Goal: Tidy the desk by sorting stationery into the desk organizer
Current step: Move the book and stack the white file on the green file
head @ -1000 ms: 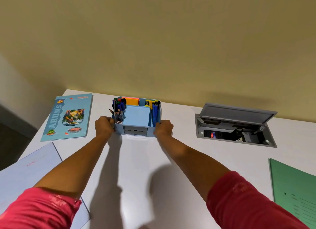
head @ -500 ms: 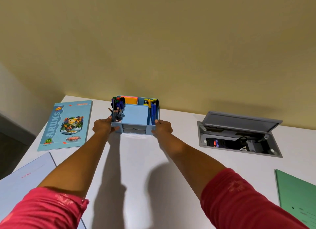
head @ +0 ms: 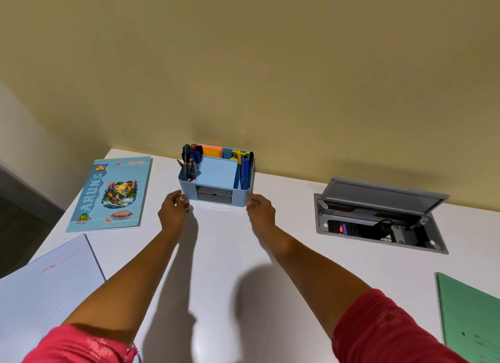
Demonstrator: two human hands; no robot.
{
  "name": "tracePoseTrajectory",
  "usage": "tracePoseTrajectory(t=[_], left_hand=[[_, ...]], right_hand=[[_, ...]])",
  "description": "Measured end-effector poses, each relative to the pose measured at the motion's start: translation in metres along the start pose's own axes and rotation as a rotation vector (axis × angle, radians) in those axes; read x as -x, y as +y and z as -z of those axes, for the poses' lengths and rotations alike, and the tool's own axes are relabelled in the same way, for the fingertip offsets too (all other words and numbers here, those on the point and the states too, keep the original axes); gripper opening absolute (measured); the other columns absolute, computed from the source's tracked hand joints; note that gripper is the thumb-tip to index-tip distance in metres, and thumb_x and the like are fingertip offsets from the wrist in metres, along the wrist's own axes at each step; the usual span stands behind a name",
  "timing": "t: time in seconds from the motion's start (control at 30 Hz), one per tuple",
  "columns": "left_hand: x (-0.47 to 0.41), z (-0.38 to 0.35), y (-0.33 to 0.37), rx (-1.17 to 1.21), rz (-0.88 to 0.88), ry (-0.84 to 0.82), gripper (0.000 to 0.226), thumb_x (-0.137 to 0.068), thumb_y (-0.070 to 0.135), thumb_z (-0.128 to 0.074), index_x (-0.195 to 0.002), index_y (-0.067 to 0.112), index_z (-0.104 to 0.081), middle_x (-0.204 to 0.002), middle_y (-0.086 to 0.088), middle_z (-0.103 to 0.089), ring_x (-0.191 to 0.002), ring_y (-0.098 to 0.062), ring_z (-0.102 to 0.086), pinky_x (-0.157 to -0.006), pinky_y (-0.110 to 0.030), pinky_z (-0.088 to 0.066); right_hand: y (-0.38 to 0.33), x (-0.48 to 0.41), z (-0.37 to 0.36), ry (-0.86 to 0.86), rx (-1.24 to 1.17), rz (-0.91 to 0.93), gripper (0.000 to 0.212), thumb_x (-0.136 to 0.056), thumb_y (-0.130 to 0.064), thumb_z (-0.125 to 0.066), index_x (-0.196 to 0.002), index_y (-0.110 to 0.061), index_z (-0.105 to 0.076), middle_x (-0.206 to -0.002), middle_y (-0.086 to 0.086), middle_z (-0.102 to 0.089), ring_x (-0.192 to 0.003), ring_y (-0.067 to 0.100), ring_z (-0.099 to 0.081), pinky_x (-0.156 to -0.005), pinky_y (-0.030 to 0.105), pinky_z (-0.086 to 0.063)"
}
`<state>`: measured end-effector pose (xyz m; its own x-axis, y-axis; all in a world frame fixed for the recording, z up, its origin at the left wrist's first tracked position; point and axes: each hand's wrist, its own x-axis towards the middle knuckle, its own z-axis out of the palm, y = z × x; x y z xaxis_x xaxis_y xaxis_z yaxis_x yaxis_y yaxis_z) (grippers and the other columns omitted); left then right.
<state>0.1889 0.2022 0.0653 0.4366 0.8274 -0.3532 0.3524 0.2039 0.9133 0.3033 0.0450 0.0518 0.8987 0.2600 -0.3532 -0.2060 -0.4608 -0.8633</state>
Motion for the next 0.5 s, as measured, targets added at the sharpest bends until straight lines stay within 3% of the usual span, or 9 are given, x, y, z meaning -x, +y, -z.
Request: tracePoseTrajectory(t=[0.07, 0.13, 0.23, 0.37, 0.5], left_hand=[[0.025, 0.003, -0.002, -0.019, -0.058, -0.004, 0.024, -0.098, 0.006, -0.043, -0.119, 0.002, -0.054, -0.095, -0.011, -0.059, -0.075, -0.02, -0.057, -0.056, -0.01, -0.051], [0.047, 0.007, -0.01, -0.067, -0.111, -0.016, 0.023, -0.098, 0.008, -0.043, -0.116, 0.0, -0.056, -0.097, -0.01, -0.058, -0.079, -0.023, -0.057, -0.051, -0.005, -0.047], [0.072, 0.019, -0.029, -0.117, -0.145, -0.019, 0.022, -0.098, 0.011, -0.045, -0.113, 0.004, -0.059, -0.099, -0.01, -0.063, -0.081, -0.022, -0.06, -0.069, -0.021, -0.05], [0.103, 0.041, -0.064, -0.135, -0.115, 0.027, 0.018, -0.095, 0.008, -0.048, -0.107, 0.009, -0.062, -0.094, -0.007, -0.067, -0.086, -0.025, -0.066, -0.084, -0.038, -0.053], [0.131, 0.069, -0.092, -0.169, -0.084, 0.123, 0.019, -0.094, 0.008, -0.049, -0.107, 0.013, -0.062, -0.095, -0.005, -0.069, -0.089, -0.027, -0.067, -0.086, -0.036, -0.051]], right_hand=[[0.009, 0.017, 0.0, 0.048, 0.027, 0.098, 0.029, -0.09, -0.003, -0.043, -0.109, -0.007, -0.065, -0.097, 0.005, -0.064, -0.088, 0.022, -0.059, -0.08, 0.032, -0.049], [0.021, 0.032, -0.003, 0.058, 0.019, 0.135, 0.028, -0.089, -0.005, -0.042, -0.102, -0.009, -0.067, -0.09, 0.002, -0.063, -0.086, 0.028, -0.063, -0.083, 0.039, -0.053], [0.042, 0.058, -0.003, 0.043, 0.05, 0.153, 0.026, -0.09, -0.01, -0.043, -0.099, -0.013, -0.067, -0.09, 0.002, -0.066, -0.086, 0.028, -0.066, -0.082, 0.042, -0.056], [0.074, 0.097, -0.005, -0.016, 0.119, 0.194, 0.027, -0.083, -0.026, -0.038, -0.09, -0.034, -0.063, -0.088, -0.009, -0.068, -0.078, 0.015, -0.067, -0.075, 0.04, -0.056], [0.095, 0.13, -0.011, -0.086, 0.183, 0.197, 0.029, -0.08, -0.026, -0.036, -0.084, -0.044, -0.058, -0.081, -0.015, -0.066, -0.072, 0.009, -0.065, -0.072, 0.038, -0.056]])
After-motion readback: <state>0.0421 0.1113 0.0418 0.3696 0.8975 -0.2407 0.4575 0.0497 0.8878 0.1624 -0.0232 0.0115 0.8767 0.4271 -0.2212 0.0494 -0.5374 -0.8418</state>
